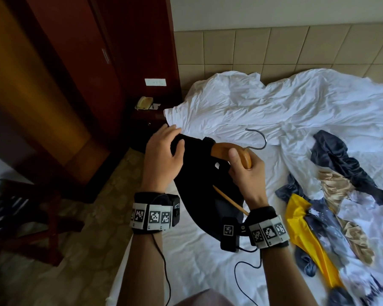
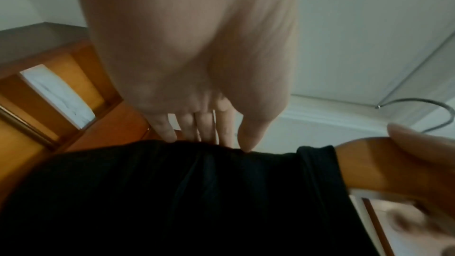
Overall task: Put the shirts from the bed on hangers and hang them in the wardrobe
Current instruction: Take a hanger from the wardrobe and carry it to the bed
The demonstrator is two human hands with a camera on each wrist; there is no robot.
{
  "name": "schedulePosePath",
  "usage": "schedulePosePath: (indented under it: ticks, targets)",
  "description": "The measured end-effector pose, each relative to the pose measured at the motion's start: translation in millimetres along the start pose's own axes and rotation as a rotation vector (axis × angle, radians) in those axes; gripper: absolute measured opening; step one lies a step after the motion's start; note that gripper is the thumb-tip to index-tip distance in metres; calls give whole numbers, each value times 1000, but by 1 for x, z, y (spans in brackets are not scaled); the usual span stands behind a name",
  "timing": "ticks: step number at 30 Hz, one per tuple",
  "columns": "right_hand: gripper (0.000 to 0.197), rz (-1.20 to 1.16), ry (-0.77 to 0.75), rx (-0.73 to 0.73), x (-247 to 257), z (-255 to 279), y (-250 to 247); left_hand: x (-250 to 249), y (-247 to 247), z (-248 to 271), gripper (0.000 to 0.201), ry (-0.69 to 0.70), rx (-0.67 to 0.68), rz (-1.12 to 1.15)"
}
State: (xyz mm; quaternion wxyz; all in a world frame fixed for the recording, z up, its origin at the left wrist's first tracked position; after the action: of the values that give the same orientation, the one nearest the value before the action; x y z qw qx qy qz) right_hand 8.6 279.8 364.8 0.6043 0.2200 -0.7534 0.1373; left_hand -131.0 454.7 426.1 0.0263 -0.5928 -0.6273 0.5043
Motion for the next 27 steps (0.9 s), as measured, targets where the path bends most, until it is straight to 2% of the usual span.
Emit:
schedulePosePath:
  ticks: [4, 7, 10, 12, 13, 15, 17, 18, 22, 27]
  targets:
    - [39, 17, -26, 4, 0, -7, -3, -18, 4, -2, 29, -4, 45, 154]
    - [28, 17, -74, 25, 8, -8, 1, -47, 14, -2, 31, 21, 104, 305]
    - [21, -59, -61, 9, 10, -9, 1, -73, 22, -2, 30, 84, 161, 481]
    - [34, -104, -30, -23, 9, -11, -1, -80, 21, -4, 30, 148, 155, 529]
    - [41, -115, -25, -38, 10, -12, -2, -80, 19, -5, 31, 182, 112, 497]
    - [48, -131, -25, -67, 13, -14, -5, -71, 14, -10, 34, 192, -53, 296]
    - [50, -150, -13, -103, 14, -17, -11, -54, 8, -15, 42, 78, -195, 74]
    - [51, -169, -10, -117, 15, -18, -14, -46, 6, -17, 44, 37, -216, 26]
    - [50, -215, -2, -115, 16, -22, -18, -39, 10, -18, 44, 76, -158, 95]
    - [48, -173, -13, -94, 16, -23, -12, -72, 19, -9, 31, 174, -54, 225]
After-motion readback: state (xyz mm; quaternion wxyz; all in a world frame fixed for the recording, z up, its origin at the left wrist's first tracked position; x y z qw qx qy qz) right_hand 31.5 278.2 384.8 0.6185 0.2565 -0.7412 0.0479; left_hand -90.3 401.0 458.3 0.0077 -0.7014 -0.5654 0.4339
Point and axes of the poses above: each hand's wrist, its own z-axis away from the middle knuckle, its own y-axis out of the palm, x = y × z, the point moved 4 cm from there along -z, towards the middle knuckle, and after that the axes turned 1 degree about y, right-handed, at the moved point
